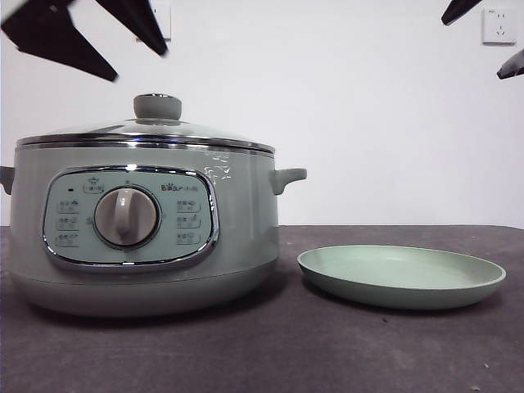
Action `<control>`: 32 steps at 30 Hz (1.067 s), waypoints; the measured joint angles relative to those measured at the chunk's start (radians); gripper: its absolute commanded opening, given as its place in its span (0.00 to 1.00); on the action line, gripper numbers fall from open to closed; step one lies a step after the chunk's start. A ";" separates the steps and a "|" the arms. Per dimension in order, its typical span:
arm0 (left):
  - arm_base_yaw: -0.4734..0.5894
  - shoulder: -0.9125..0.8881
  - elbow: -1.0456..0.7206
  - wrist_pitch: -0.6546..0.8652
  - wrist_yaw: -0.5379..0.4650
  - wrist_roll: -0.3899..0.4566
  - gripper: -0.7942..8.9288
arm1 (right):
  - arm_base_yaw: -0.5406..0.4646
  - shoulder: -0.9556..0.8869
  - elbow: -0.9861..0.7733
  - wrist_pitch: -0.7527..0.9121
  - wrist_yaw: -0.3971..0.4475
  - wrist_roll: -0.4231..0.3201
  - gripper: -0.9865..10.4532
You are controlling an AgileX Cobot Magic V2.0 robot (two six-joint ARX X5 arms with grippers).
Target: Take the corn out from the steamer,put the corn on the plate,close the lid
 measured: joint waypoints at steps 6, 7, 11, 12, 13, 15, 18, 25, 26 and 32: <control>-0.039 0.084 0.000 0.031 -0.065 0.018 0.50 | 0.000 0.000 0.000 0.000 0.000 0.000 0.47; -0.043 0.100 0.000 0.039 -0.069 0.020 0.50 | 0.000 0.000 0.000 0.000 0.000 0.000 0.47; -0.050 0.133 0.000 0.043 -0.069 0.026 0.49 | 0.000 0.000 0.000 0.000 0.000 0.000 0.47; -0.050 0.137 0.000 0.043 -0.069 0.026 0.44 | 0.000 0.000 0.000 0.000 0.000 0.000 0.47; -0.050 0.138 0.000 0.043 -0.069 0.026 0.35 | 0.000 0.000 0.000 0.000 0.000 0.000 0.47; -0.050 0.137 0.001 0.048 -0.069 0.037 0.18 | 0.000 0.000 0.000 0.000 0.000 0.000 0.47; -0.052 0.137 0.001 0.048 -0.066 0.054 0.07 | 0.000 0.000 0.000 0.000 0.001 0.000 0.47; -0.052 0.119 -0.002 0.043 -0.069 0.068 0.07 | 0.026 0.001 0.000 0.064 0.000 0.016 0.47; -0.052 0.102 -0.004 0.041 -0.077 0.069 0.07 | 0.048 0.005 0.001 0.089 0.000 0.027 0.47; -0.051 -0.108 -0.005 0.033 -0.230 0.075 0.07 | 0.228 0.148 0.094 0.105 0.006 0.045 0.46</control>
